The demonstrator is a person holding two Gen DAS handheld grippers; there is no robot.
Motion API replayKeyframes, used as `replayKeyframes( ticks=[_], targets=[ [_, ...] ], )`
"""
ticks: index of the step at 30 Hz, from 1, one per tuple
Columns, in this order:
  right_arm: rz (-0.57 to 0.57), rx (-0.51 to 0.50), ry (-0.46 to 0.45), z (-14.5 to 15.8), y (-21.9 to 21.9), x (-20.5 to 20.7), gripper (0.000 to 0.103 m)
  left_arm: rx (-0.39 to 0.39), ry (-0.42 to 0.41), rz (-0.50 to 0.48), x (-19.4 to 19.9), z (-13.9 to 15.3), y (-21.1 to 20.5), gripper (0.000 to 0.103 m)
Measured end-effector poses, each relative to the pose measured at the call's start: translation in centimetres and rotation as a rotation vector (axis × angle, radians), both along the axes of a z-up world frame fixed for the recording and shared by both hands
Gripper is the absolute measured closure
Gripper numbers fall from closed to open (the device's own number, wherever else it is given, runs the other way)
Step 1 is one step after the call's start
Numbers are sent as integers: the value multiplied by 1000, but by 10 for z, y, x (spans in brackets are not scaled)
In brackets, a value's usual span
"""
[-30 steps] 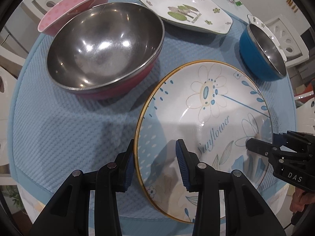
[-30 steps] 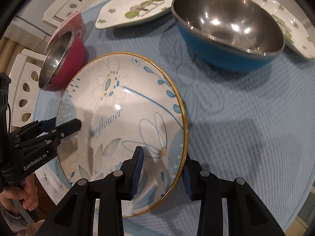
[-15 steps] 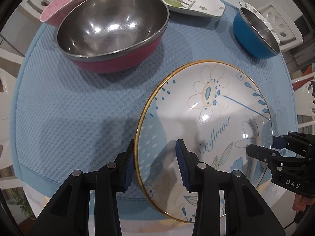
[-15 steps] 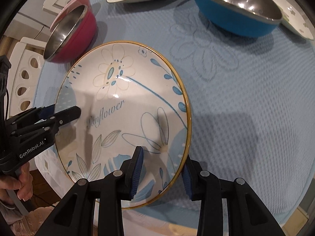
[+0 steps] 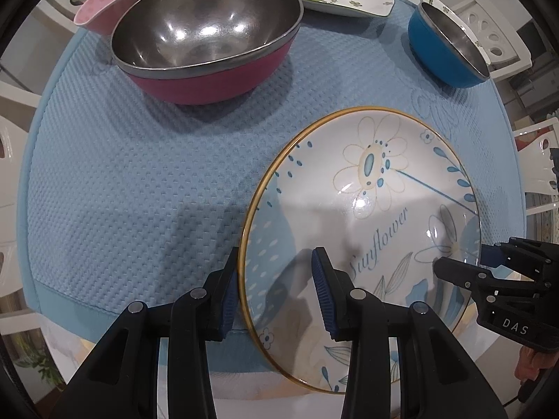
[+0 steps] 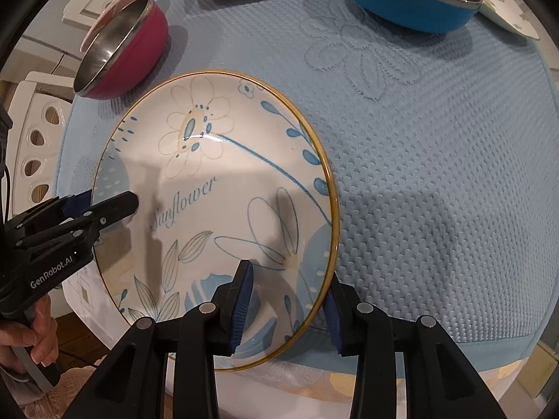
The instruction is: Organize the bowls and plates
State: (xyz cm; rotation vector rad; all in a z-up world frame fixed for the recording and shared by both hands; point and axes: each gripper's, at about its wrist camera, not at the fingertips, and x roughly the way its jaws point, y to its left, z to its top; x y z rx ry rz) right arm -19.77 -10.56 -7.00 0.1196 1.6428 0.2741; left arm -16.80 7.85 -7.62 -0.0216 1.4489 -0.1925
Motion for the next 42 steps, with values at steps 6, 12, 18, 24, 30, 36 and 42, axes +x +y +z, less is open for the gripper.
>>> replayKeyframes(
  ticks=[6, 12, 18, 24, 30, 36, 42],
  targets=[
    [2, 4, 14, 3, -13, 13, 65, 5, 6, 3, 10, 1, -7, 67],
    [-1, 18, 24, -1, -15, 21, 64, 6, 10, 16, 24, -6, -14, 67],
    [9, 29, 29, -6, -13, 27, 59, -8, 14, 37, 28, -9, -12, 67],
    [19, 31, 37, -6, -11, 29, 58, -5, 28, 61, 26, -8, -4, 66],
    [61, 7, 61, -5, -5, 32, 58, -7, 66, 83, 19, -6, -1, 67],
    [108, 0, 75, 1, -1, 33, 58, -18, 47, 155, 11, 18, 13, 67],
    [105, -2, 49, 31, -7, 47, 58, -21, -2, 192, 15, 58, 23, 66]
  ],
)
